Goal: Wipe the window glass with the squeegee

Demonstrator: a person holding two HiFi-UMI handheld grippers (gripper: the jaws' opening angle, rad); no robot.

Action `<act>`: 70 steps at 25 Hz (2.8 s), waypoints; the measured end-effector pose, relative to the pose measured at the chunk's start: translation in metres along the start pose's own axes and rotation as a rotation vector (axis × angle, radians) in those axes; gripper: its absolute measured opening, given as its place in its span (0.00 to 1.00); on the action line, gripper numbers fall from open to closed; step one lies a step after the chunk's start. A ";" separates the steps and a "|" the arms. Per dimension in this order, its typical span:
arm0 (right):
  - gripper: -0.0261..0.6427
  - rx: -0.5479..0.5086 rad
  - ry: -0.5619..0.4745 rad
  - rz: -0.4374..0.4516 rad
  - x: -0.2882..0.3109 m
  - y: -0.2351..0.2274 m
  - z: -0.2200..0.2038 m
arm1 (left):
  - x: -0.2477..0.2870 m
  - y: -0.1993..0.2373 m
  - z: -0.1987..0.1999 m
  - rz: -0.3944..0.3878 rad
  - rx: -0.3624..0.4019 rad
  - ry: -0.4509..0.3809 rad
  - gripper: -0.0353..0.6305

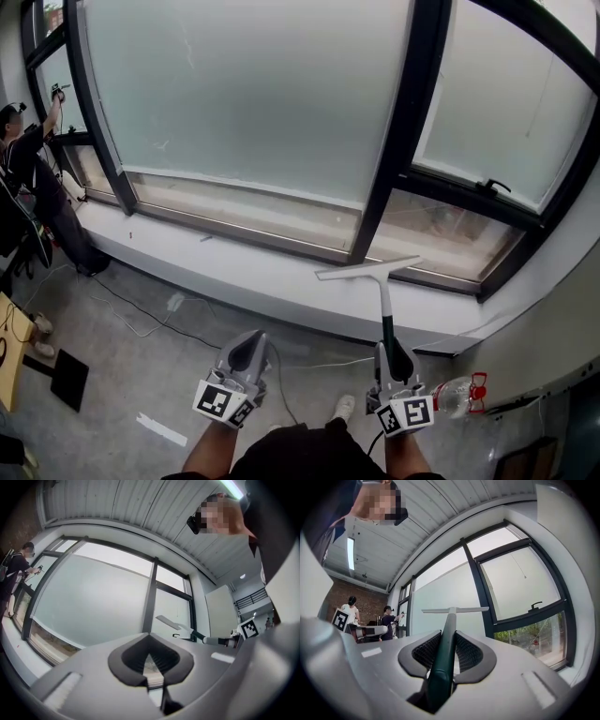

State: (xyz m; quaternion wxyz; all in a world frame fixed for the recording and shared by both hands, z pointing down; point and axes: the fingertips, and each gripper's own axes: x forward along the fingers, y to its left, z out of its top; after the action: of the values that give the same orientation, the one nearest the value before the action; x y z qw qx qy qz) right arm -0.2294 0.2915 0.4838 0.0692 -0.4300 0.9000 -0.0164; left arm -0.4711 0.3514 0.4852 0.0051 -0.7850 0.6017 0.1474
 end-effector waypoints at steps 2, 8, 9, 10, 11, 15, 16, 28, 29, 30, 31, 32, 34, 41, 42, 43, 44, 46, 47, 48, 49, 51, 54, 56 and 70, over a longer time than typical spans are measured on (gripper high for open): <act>0.18 -0.008 -0.013 0.003 0.005 -0.011 0.005 | 0.017 0.000 -0.003 0.007 -0.004 -0.006 0.05; 0.18 -0.051 -0.055 -0.005 0.022 -0.078 0.022 | 0.087 -0.034 -0.009 -0.029 0.022 -0.030 0.05; 0.18 -0.061 -0.068 -0.010 0.023 -0.090 0.027 | 0.099 -0.041 -0.009 -0.036 0.026 -0.033 0.05; 0.18 -0.076 -0.083 -0.019 0.024 -0.103 0.032 | 0.112 -0.048 -0.010 -0.044 0.032 -0.038 0.05; 0.18 -0.092 -0.096 -0.030 0.025 -0.117 0.037 | 0.126 -0.054 -0.010 -0.049 0.039 -0.044 0.05; 0.18 -0.122 -0.109 -0.086 0.019 -0.175 0.046 | 0.177 -0.078 -0.018 -0.041 0.049 -0.074 0.05; 0.18 -0.120 -0.102 -0.099 0.015 -0.189 0.046 | 0.189 -0.086 -0.022 -0.049 0.042 -0.078 0.05; 0.18 -0.075 -0.113 -0.294 -0.044 -0.299 0.048 | 0.294 -0.172 -0.060 -0.239 0.018 -0.014 0.05; 0.18 -0.073 -0.107 -0.300 -0.044 -0.303 0.046 | 0.301 -0.174 -0.062 -0.242 0.017 -0.017 0.05; 0.18 -0.070 -0.103 -0.305 -0.043 -0.306 0.045 | 0.307 -0.176 -0.063 -0.246 0.014 -0.023 0.05; 0.18 -0.069 -0.100 -0.308 -0.041 -0.310 0.045 | 0.312 -0.177 -0.064 -0.250 0.011 -0.024 0.05; 0.18 -0.069 -0.099 -0.308 -0.038 -0.314 0.045 | 0.317 -0.178 -0.066 -0.253 0.008 -0.019 0.05; 0.18 -0.075 -0.097 -0.304 -0.028 -0.320 0.046 | 0.326 -0.176 -0.068 -0.254 0.004 -0.016 0.05; 0.18 -0.129 -0.103 -0.282 0.036 -0.333 0.053 | 0.370 -0.143 -0.078 -0.241 0.006 -0.028 0.05; 0.18 -0.141 -0.110 -0.282 0.049 -0.335 0.057 | 0.379 -0.136 -0.078 -0.239 0.012 -0.031 0.05; 0.18 -0.152 -0.118 -0.283 0.063 -0.338 0.062 | 0.391 -0.130 -0.077 -0.242 0.014 -0.039 0.05; 0.18 -0.164 -0.127 -0.284 0.077 -0.341 0.067 | 0.403 -0.124 -0.075 -0.248 0.020 -0.043 0.05; 0.18 -0.184 -0.149 -0.282 0.108 -0.347 0.078 | 0.429 -0.117 -0.069 -0.265 0.048 -0.044 0.05; 0.18 -0.191 -0.162 -0.280 0.123 -0.350 0.084 | 0.442 -0.114 -0.065 -0.275 0.063 -0.050 0.05; 0.18 -0.198 -0.177 -0.277 0.139 -0.352 0.090 | 0.455 -0.111 -0.061 -0.286 0.077 -0.057 0.05; 0.18 -0.205 -0.191 -0.274 0.155 -0.354 0.097 | 0.467 -0.109 -0.058 -0.297 0.089 -0.065 0.05; 0.18 -0.217 -0.218 -0.273 0.185 -0.358 0.112 | 0.491 -0.104 -0.054 -0.322 0.098 -0.080 0.05; 0.18 -0.226 -0.255 -0.273 0.226 -0.363 0.131 | 0.520 -0.096 -0.044 -0.385 0.077 -0.088 0.05; 0.18 -0.230 -0.285 -0.266 0.253 -0.367 0.145 | 0.534 -0.090 -0.035 -0.443 0.076 -0.099 0.05; 0.18 -0.287 -0.575 -0.385 0.358 -0.423 0.283 | 0.615 -0.095 -0.007 -0.623 0.114 -0.185 0.05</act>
State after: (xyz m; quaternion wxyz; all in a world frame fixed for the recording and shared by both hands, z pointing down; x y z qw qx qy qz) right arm -0.0860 -0.2445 0.2019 0.2538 -0.5837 0.7396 0.2186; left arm -0.2363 -0.2033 0.3299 0.1484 -0.9130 0.3370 0.1755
